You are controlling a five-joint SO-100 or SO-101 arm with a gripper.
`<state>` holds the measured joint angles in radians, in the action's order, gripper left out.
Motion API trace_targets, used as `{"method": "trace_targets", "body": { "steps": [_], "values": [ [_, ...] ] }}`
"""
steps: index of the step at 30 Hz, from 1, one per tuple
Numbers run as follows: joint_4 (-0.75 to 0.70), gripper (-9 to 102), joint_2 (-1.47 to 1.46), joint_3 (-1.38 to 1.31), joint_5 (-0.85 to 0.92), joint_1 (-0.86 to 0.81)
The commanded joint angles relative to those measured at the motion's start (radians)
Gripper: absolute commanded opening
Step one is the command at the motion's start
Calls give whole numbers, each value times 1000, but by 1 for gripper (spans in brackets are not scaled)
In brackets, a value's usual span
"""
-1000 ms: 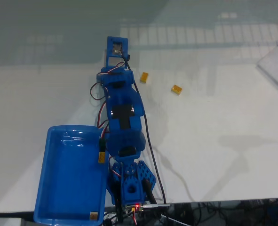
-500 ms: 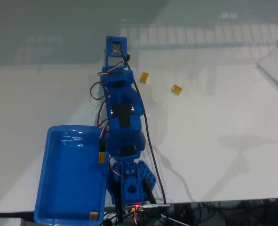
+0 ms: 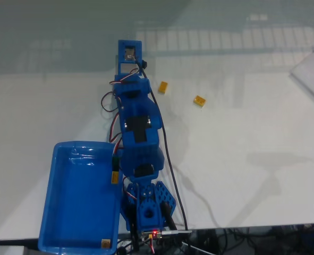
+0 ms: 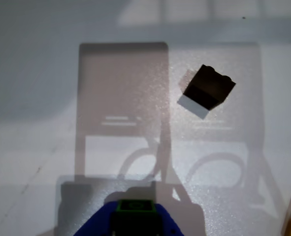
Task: Pick up all the lego then put into the bin
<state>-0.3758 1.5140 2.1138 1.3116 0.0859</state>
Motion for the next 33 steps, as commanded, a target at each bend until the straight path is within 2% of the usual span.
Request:
{"method": "trace_targets", "body": {
  "steps": [1, 10, 16, 20, 25, 33],
  "values": [
    [5, 0, -2, -40, 15, 12],
    [0, 0, 23, -35, -9, 18],
    [-74, 0, 264, -28, -117, 32],
    [-245, 0, 532, -29, -176, 95],
    [-531, 0, 856, -43, -230, 245],
    [-1006, 0, 1166, -115, -241, 649]
  ]
}}
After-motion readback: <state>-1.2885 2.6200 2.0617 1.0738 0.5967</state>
